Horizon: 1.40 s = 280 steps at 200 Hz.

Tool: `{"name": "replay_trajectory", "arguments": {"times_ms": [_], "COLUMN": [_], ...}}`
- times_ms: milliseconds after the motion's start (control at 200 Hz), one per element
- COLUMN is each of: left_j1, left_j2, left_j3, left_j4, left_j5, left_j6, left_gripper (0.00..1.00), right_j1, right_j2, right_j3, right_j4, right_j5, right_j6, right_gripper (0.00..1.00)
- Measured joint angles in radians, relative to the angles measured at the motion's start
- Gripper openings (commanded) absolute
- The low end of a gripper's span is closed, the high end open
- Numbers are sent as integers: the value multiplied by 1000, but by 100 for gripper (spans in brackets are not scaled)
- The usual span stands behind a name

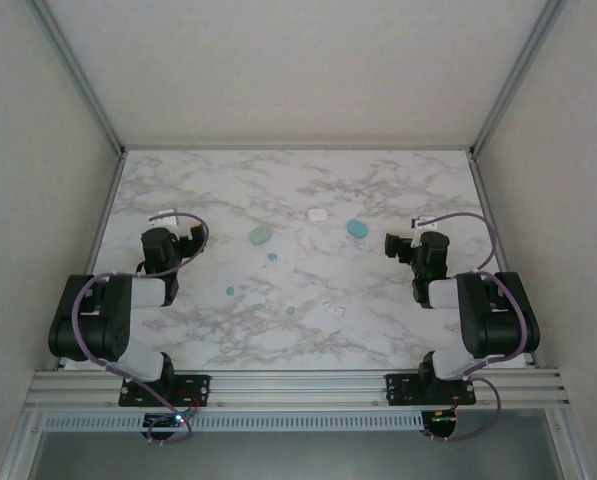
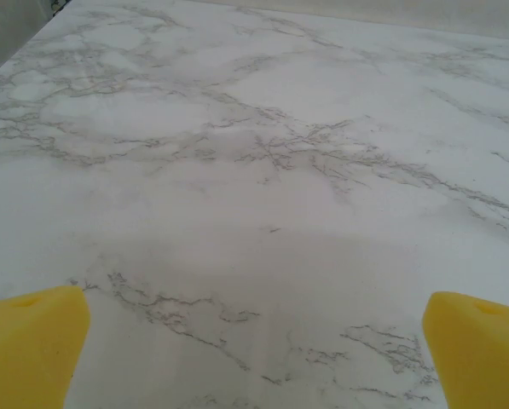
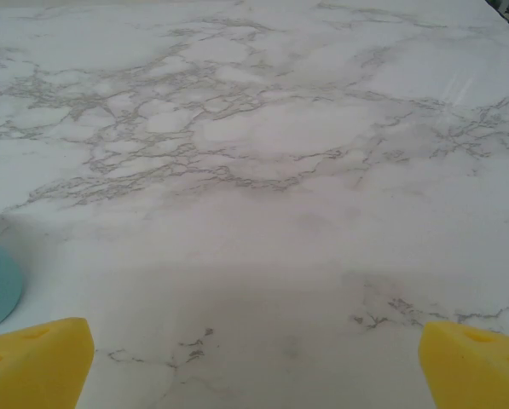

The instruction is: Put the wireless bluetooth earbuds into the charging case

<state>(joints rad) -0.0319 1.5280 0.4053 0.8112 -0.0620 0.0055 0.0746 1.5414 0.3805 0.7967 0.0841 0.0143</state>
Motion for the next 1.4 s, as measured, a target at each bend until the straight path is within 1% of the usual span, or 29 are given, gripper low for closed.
{"name": "replay_trajectory", "arguments": {"times_ms": [906,1021,1136,1211,1321,1401], "left_j1": [0,0,0,1,1,2], "left_j2": [0,-27,-117,-181,-301,-395], "left_j3": [0,0,-2,-2,-1,21], "left_j4": [0,-22,-66,-105,-213,-327], "left_j5": [0,1,4,0,-33,-54], "left_j6": [0,0,-3,-23,-80,-136], "left_gripper": [100,100,100,100,100,100], "right_j1": [-5,-5,-5,-5,-5,-5], "right_j2": [0,-1,-24,-60,-168,-253], "right_j3": [0,4,20,49,164,267], "right_j4": [0,-10,-58,-134,-381,-542], "right_j5": [-8,-10,-14,-23,-37,-96], "right_j6": [0,0,-2,-1,34,60], "right_gripper": [99,99,99,99,99,99]}}
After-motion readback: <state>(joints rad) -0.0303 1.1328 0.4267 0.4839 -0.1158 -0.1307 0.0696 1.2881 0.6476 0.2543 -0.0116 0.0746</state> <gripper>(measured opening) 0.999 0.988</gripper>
